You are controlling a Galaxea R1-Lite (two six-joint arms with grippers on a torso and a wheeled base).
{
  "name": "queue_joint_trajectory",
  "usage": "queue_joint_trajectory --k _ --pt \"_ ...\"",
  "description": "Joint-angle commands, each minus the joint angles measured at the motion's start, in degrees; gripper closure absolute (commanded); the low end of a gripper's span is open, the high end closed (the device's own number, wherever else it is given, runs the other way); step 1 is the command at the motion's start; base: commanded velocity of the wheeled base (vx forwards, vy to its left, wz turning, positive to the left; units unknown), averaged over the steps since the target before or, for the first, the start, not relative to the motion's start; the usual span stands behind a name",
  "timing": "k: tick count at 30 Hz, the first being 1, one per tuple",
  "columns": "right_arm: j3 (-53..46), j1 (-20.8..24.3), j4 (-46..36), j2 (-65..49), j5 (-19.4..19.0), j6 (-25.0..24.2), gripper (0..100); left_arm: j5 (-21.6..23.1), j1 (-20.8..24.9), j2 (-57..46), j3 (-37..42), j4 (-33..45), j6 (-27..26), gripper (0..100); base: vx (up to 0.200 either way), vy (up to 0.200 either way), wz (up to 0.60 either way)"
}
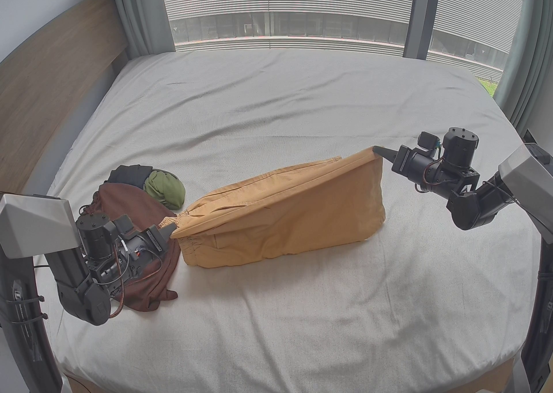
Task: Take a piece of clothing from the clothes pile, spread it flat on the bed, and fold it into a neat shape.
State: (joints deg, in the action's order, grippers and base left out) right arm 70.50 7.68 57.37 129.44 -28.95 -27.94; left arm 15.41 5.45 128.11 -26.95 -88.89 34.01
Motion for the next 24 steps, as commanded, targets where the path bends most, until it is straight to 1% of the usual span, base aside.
queue_joint_trajectory --k 1,7,11,12,15,22,24 --pt "1.6 0.0 0.0 1.7 -0.1 0.0 100 -0.6 0.1 1.1 -1.6 -0.1 0.4 100 0.0 0.0 0.0" --pt "6.9 0.8 -0.2 5.5 0.0 -0.2 100 -1.0 0.2 3.5 -3.6 -0.1 0.6 100 0.0 0.0 0.0" --pt "10.3 1.0 -2.4 7.3 0.4 -0.2 100 -1.5 0.0 4.8 -4.6 -0.1 0.5 100 0.0 0.0 0.0" --pt "12.6 1.3 -3.8 7.9 1.4 -0.2 100 -2.5 -0.1 5.4 -5.3 -0.1 0.5 100 0.0 0.0 0.0" --pt "15.4 1.7 -4.8 9.5 1.5 -0.2 100 -3.2 -0.3 5.9 -6.3 -0.1 0.6 100 0.0 0.0 0.0" --pt "18.5 2.0 -5.9 12.6 1.6 -0.2 100 -3.5 -0.3 7.0 -7.4 -0.1 0.5 100 0.0 0.0 0.0" --pt "19.3 1.7 -5.9 13.5 1.6 -0.2 100 -4.2 -0.2 7.2 -8.0 -0.1 0.6 100 0.0 0.0 0.0"
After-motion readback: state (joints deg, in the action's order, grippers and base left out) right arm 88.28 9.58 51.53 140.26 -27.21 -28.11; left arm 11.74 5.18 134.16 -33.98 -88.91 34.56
